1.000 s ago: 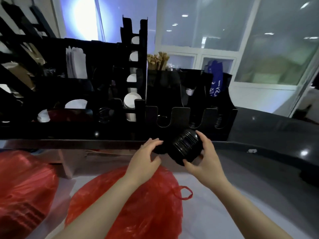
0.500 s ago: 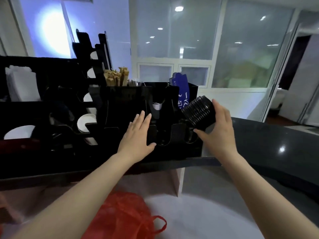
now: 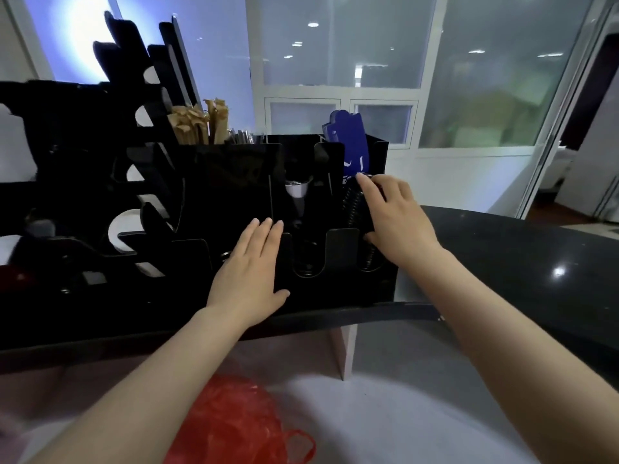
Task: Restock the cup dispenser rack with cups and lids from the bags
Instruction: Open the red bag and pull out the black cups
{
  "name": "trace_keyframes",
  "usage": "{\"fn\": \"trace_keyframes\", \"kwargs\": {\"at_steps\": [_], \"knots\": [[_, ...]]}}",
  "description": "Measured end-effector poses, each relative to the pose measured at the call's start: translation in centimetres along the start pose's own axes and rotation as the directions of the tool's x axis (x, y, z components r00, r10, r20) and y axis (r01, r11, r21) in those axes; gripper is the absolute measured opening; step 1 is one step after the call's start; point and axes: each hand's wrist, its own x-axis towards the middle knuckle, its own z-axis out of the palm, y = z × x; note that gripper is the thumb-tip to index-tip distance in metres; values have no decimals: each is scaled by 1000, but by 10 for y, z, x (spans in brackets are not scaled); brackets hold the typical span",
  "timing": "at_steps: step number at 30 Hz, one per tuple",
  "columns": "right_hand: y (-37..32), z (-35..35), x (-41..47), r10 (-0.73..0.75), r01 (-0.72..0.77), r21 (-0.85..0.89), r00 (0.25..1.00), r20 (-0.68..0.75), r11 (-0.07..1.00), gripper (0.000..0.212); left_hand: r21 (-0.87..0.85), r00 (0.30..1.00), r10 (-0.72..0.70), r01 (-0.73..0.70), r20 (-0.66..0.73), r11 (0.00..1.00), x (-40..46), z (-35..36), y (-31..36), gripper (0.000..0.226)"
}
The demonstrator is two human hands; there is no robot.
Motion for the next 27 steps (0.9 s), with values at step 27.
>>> {"fn": "trace_keyframes", "kwargs": {"at_steps": [27], "knots": [[-21,-9,-27,-89,70,225,993,78,972,81,-156,996,12,3,92,988,-31,-31,-7,96]]}}
